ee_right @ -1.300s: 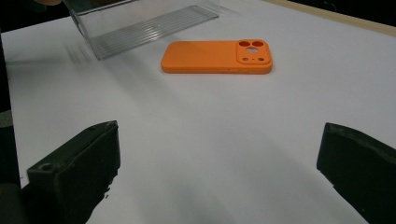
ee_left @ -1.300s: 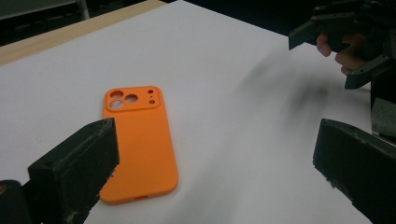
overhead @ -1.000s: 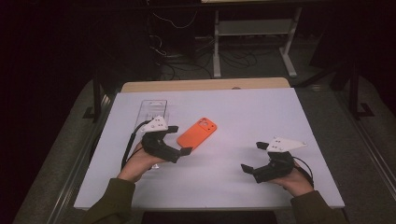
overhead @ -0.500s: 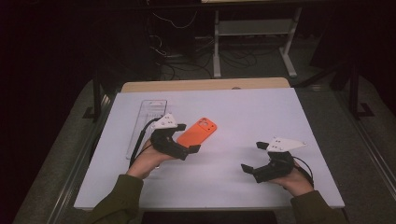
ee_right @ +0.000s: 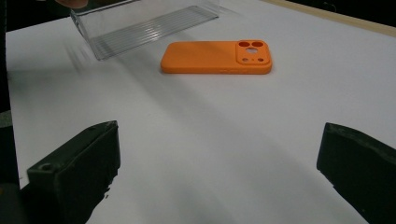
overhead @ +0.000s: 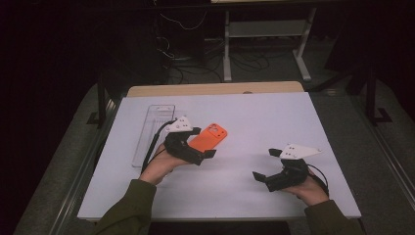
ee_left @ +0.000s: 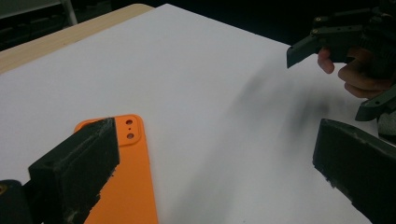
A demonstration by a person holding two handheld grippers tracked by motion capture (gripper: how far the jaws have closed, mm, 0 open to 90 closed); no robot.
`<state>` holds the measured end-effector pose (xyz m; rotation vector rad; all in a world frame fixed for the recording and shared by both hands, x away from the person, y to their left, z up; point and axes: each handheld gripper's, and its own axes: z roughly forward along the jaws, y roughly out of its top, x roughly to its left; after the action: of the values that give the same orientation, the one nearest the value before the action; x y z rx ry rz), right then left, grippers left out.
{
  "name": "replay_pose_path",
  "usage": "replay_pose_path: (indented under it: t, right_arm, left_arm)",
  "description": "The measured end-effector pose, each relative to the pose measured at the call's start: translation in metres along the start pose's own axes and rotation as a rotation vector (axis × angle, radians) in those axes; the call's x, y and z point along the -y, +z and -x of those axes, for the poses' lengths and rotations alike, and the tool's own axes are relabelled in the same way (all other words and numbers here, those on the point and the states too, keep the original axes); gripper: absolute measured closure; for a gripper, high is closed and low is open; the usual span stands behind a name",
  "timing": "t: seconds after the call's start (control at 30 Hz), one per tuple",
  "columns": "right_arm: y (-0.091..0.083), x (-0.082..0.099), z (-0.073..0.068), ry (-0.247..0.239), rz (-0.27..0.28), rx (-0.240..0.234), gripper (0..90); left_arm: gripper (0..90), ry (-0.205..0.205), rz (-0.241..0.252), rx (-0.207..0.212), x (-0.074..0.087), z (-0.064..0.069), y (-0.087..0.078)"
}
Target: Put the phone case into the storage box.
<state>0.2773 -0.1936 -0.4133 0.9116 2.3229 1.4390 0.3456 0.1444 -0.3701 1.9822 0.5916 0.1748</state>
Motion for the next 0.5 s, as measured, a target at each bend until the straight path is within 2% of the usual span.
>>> replay_pose_path:
  t: [0.5]
  right_arm:
    - [0.0009, -0.0001, -0.0001, -0.001, -0.005, -0.004, 0.0]
  left_arm:
    - [0.0, 0.005, 0.005, -0.007, -0.0069, -0.0025, 0.009]
